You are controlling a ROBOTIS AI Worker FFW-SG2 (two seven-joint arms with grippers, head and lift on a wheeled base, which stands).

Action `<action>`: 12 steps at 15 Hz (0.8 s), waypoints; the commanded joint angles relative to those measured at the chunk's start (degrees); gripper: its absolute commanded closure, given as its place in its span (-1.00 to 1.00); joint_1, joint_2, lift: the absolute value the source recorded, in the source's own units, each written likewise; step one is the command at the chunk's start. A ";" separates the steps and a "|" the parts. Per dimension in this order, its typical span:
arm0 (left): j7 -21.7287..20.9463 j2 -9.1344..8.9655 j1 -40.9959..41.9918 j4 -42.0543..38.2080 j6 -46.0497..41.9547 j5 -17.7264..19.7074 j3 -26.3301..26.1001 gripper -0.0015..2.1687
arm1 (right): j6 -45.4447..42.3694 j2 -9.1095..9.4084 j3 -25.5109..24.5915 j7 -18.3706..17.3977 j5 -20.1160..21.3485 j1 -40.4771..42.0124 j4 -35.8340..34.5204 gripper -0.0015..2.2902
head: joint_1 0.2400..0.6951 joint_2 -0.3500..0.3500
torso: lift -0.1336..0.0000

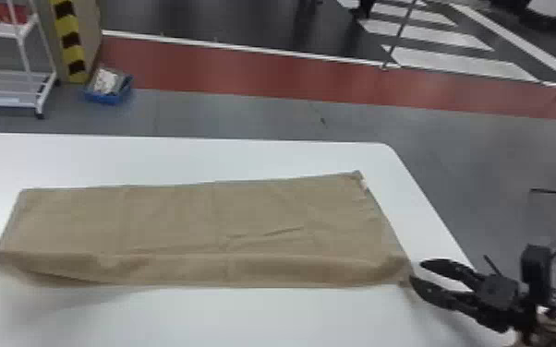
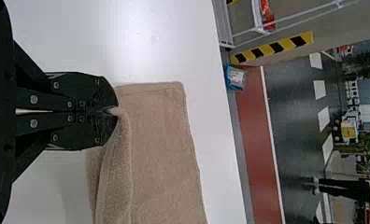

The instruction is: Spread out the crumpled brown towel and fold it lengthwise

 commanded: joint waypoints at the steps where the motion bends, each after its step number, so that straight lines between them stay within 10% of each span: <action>1: 0.00 -0.01 -0.09 -0.10 0.00 0.00 0.01 0.45 | 0.24 -0.31 0.03 0.18 1.33 0.08 0.07 -0.25 | 1.00 -0.82 | -0.87; 6: 0.08 -0.10 -0.26 -0.37 0.18 -0.61 0.36 0.47 | 7.09 -0.31 -1.29 4.05 -0.61 0.08 -4.41 0.32 | 1.00 -0.83 | -0.87; 12: 0.17 -0.18 -0.09 -0.54 0.88 -0.70 0.01 0.47 | 10.08 0.48 -1.73 4.41 -0.87 0.26 -6.69 -0.11 | 1.00 -0.80 | -0.87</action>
